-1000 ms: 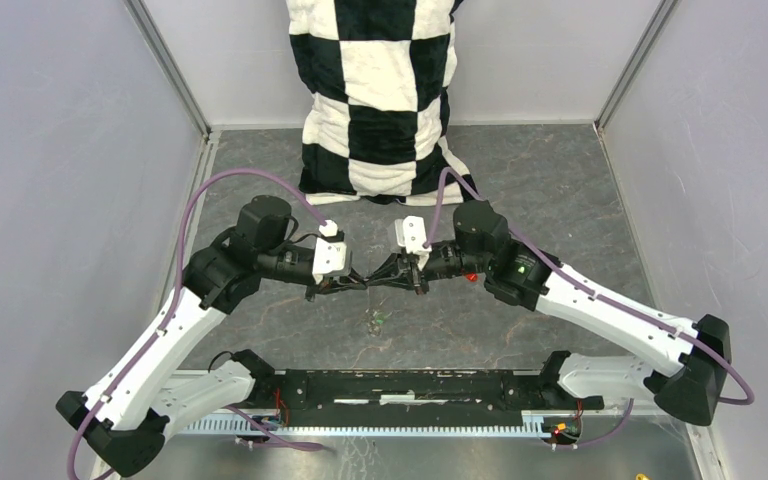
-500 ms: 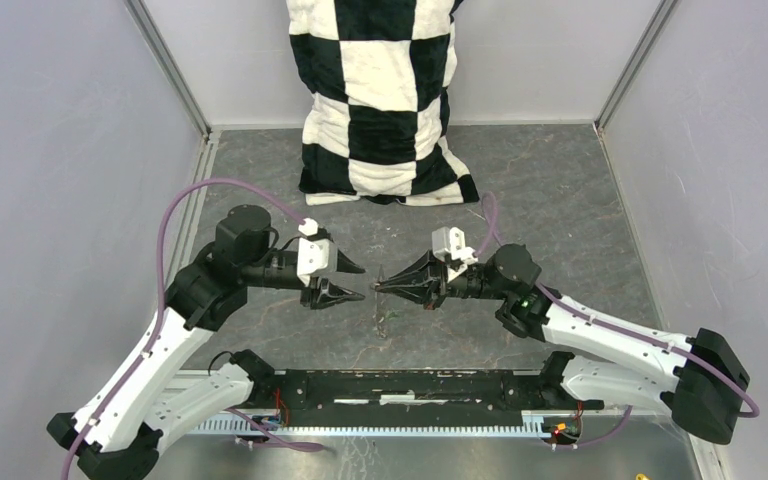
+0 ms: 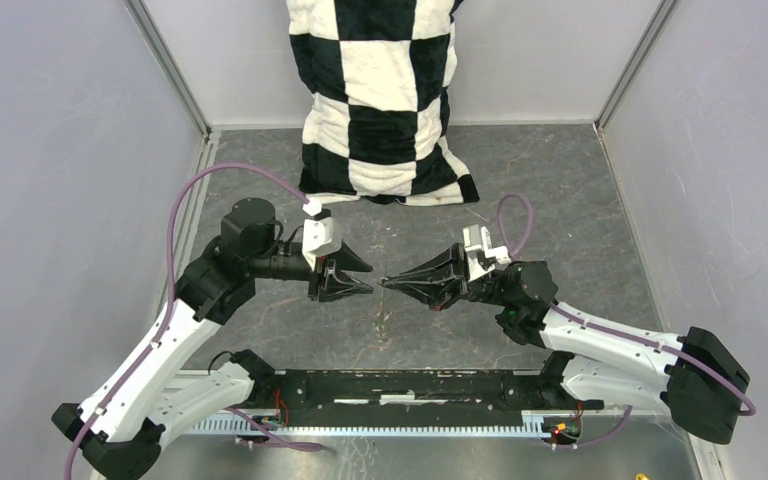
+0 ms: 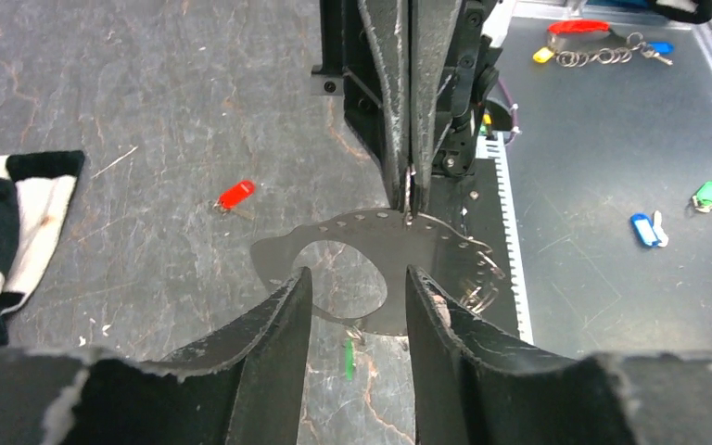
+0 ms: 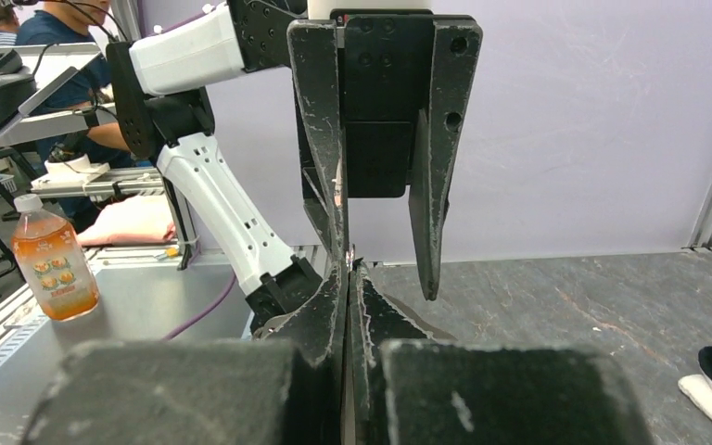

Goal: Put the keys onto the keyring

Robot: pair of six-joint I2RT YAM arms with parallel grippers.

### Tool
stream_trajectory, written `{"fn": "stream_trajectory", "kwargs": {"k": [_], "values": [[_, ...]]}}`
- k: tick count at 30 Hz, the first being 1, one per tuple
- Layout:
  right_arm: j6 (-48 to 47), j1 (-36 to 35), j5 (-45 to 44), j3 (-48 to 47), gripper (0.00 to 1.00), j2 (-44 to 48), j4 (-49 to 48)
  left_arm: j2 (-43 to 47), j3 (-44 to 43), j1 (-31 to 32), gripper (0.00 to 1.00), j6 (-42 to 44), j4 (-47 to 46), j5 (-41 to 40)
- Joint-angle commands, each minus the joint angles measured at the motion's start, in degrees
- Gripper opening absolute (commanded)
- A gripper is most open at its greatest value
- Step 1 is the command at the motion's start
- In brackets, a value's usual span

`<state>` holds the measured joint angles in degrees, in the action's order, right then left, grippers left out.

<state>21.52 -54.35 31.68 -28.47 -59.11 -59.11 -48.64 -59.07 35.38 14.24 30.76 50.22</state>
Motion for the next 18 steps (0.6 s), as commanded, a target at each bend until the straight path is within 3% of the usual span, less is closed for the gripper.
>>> {"fn": "stream_trajectory", "kwargs": {"k": [1, 11, 15, 18], "values": [[0.7, -0.3, -1.5, -1.3, 0.01, -0.3, -5.4, -0.1, -1.4, 0.1, 0.47, -4.8, -4.3, 4.2], [0.5, -0.6, -0.3, -4.3, 0.00, -2.9, -5.0, -1.0, -2.2, 0.1, 0.42, -5.4, -5.9, 7.5], [0.7, -0.6, 0.1, -5.1, 0.01, -3.5, -5.0, -0.8, -1.9, 0.1, 0.19, -4.8, -5.9, 7.7], [1.1, -0.7, 0.4, -5.4, 0.01, -3.8, -5.2, 0.0, -1.1, 0.1, 0.10, -3.3, -5.9, 7.4]]}}
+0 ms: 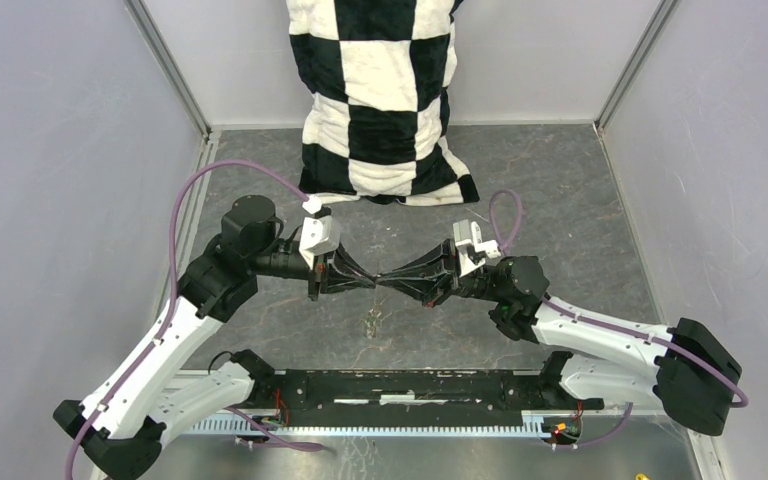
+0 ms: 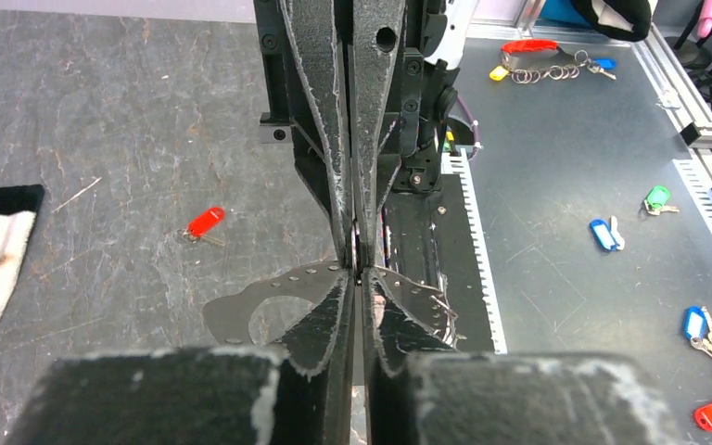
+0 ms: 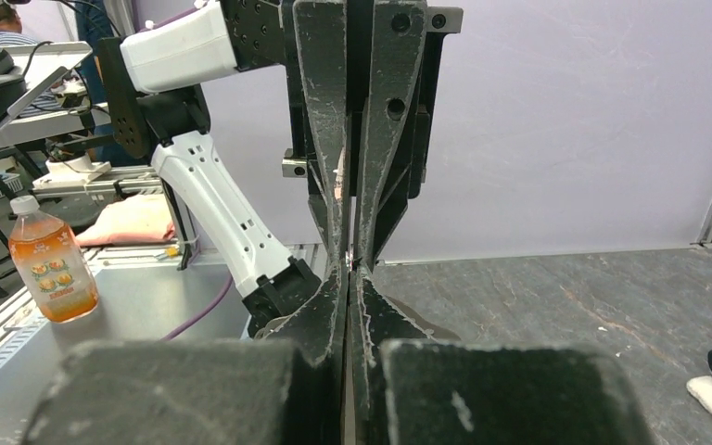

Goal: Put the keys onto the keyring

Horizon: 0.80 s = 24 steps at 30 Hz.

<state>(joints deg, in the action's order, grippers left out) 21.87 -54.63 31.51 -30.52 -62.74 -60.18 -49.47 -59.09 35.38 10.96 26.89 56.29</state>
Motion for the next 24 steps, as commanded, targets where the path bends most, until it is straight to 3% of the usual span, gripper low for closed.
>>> {"fn": "stream_trajectory", "kwargs": {"k": [1, 3, 5, 7, 13, 21, 24], "values": [[0.9, -0.4, 0.7, -3.5, 0.01, -0.2, -4.2, 1.0, -1.0, 0.1, 0.08, 0.4, -2.1, 1.2], [1.2, -0.5, 1.1, -3.6, 0.01, -0.6, -4.2, 1.2, -1.1, 0.1, 0.08, 0.7, -2.1, 1.2], [1.7, -0.5, 1.5, -3.6, 0.01, -0.8, -4.3, 1.1, -1.4, 0.1, 0.18, 0.8, -2.0, 1.3], [2.4, -0.6, 1.8, -3.7, 0.01, -1.2, -5.2, 0.8, -1.7, 0.2, 0.22, 0.8, -2.1, 1.2], [5.1, -0.9, 5.0, -4.9, 0.01, -3.3, -7.5, 1.5, -1.5, 0.1, 0.02, 3.5, -1.7, 1.9], [3.1, -0.9, 8.5, -5.9, 0.01, -2.3, -3.1, 2.5, -2.4, 0.1, 0.02, 10.1, 1.7, 1.6], [2.9, -0.9, 10.1, -6.7, 0.01, -2.5, -1.9, 2.3, -2.7, 0.1, 0.07, 11.0, 1.8, 0.8]]}}
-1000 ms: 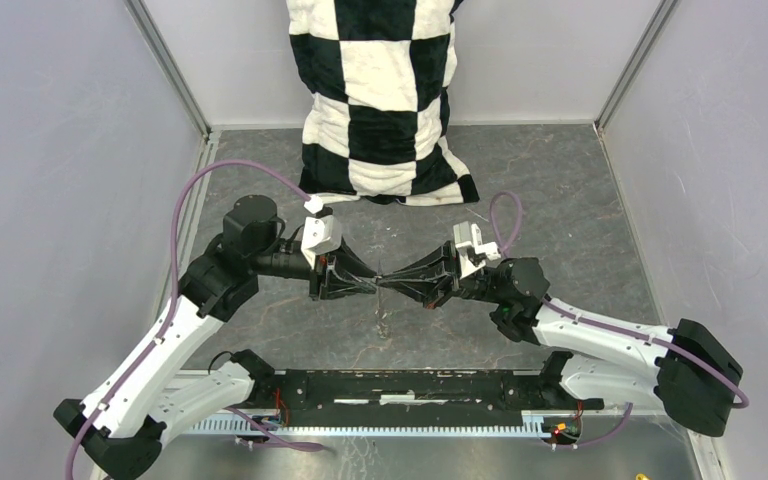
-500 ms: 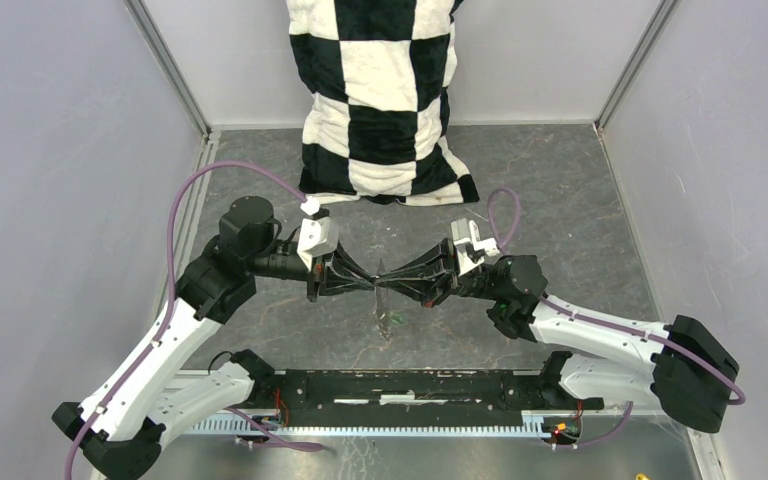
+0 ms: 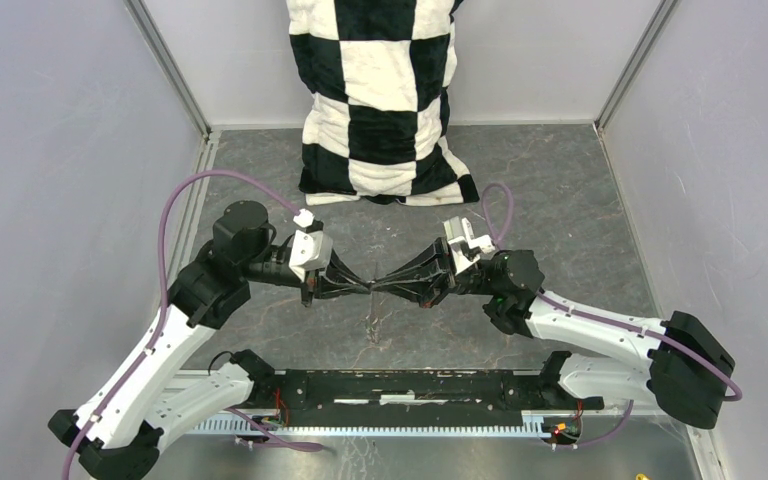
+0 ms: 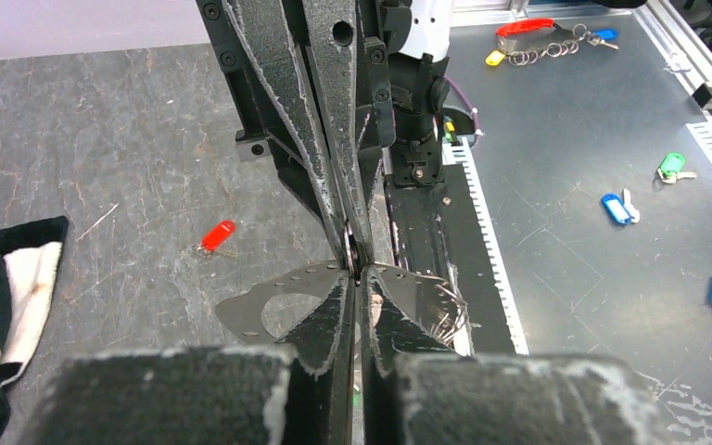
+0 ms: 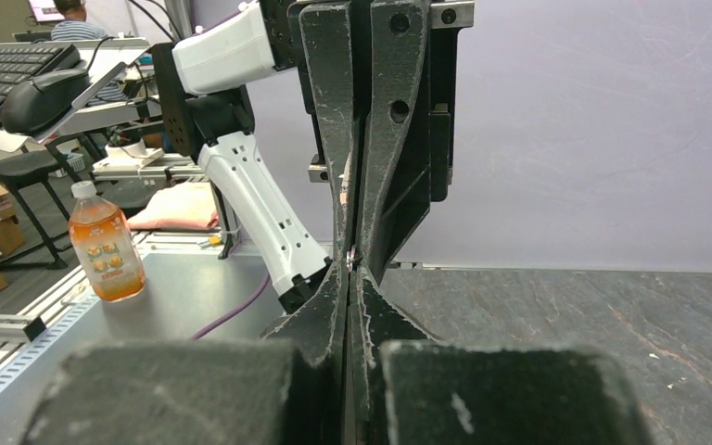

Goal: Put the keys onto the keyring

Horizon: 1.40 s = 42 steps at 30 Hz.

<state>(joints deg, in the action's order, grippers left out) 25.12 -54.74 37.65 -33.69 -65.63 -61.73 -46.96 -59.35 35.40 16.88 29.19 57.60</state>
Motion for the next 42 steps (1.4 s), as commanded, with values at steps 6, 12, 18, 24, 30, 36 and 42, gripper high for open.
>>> {"fn": "stream_trajectory", "kwargs": {"k": [6, 12, 18, 24, 30, 36, 42], "values": [[-2.4, -0.9, 5.9, -4.7, 0.20, 1.2, 3.5, 1.1, -1.7, 0.1, 0.02, 11.4, -0.5, 0.6], [-13.7, -0.8, 4.9, -8.8, 0.40, 5.3, 20.2, 6.6, 2.8, 0.1, 0.02, 27.1, -0.5, -0.3], [-22.6, -0.8, 0.1, -11.2, 0.43, 9.0, 33.4, 8.5, 3.8, 0.1, 0.02, 40.0, 4.2, 1.0], [-29.1, -0.7, -7.8, -12.0, 0.45, 12.6, 42.3, 11.4, 6.4, 0.1, 0.02, 56.5, 9.8, 1.2], [-29.7, -0.3, -16.1, -10.4, 0.47, 14.9, 46.1, 11.8, 7.4, 0.2, 0.02, 56.7, 10.0, 0.6], [-25.9, 0.1, -30.5, -5.7, 0.68, 17.8, 49.4, 12.1, 7.2, 0.1, 0.02, 54.3, 10.0, 0.1], [-15.0, 3.1, -48.7, 0.1, 0.98, 19.6, 57.1, 9.6, 6.3, 0.1, 0.02, 32.6, 4.1, -3.4]]}}
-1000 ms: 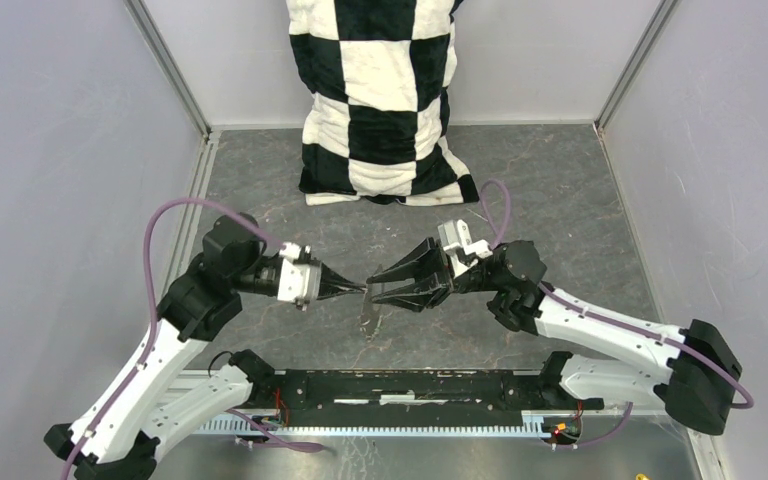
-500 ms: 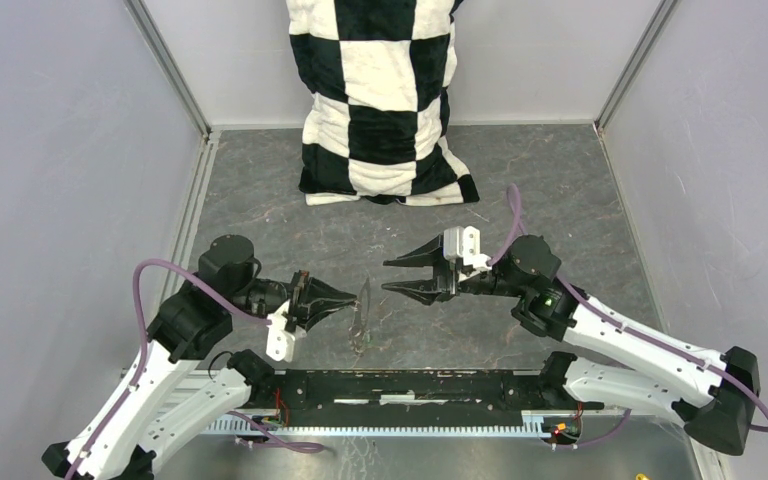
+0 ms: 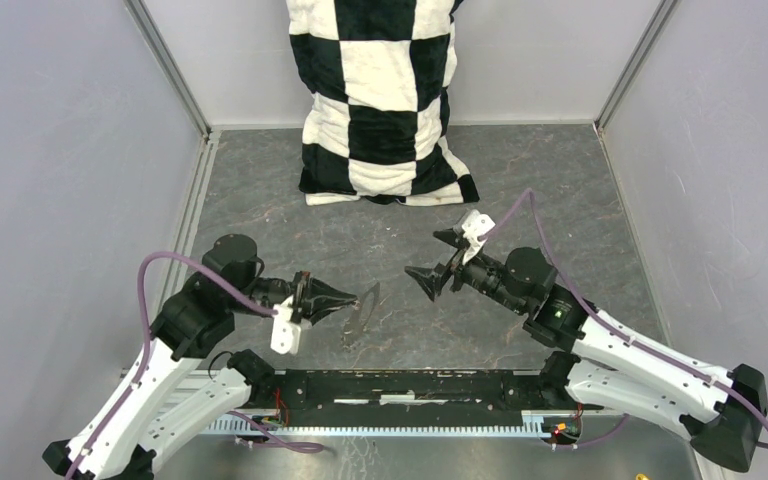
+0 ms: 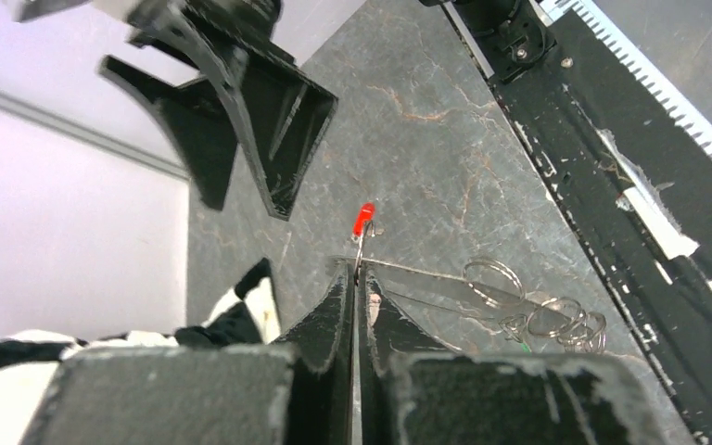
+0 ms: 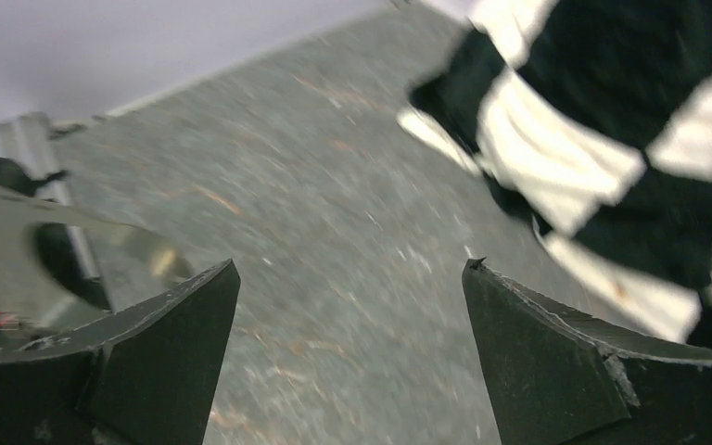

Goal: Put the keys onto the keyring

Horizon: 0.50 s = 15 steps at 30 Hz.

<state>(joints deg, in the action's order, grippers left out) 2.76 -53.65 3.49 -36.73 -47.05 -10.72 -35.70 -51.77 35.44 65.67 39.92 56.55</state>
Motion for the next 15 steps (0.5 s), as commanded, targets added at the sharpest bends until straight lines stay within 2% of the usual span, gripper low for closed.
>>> {"fn": "stream_trajectory", "kwargs": {"k": [1, 5, 7, 9, 15], "values": [[8.7, 2.5, -16.9, 4.3, 0.98, 1.2, 7.5, -2.1, -1.2, 0.1, 0.02, -20.1, -7.9, -3.0], [13.8, 5.8, -23.8, 8.2, 0.97, -0.6, 13.6, -2.7, 0.0, 0.1, 0.02, -29.8, -10.8, -3.4], [14.8, 6.9, -25.7, 9.1, 0.89, -3.8, 15.2, -2.7, 0.6, 0.1, 0.02, -31.8, -11.3, -3.6], [14.6, 7.4, -26.7, 9.7, 0.83, -7.2, 14.3, -2.4, 1.4, 0.1, 0.02, -32.5, -11.2, -4.1], [10.6, 11.2, -25.9, 11.0, 0.76, -16.3, 5.2, -2.8, 2.1, 0.1, 0.02, -36.3, -12.0, -5.6]]}}
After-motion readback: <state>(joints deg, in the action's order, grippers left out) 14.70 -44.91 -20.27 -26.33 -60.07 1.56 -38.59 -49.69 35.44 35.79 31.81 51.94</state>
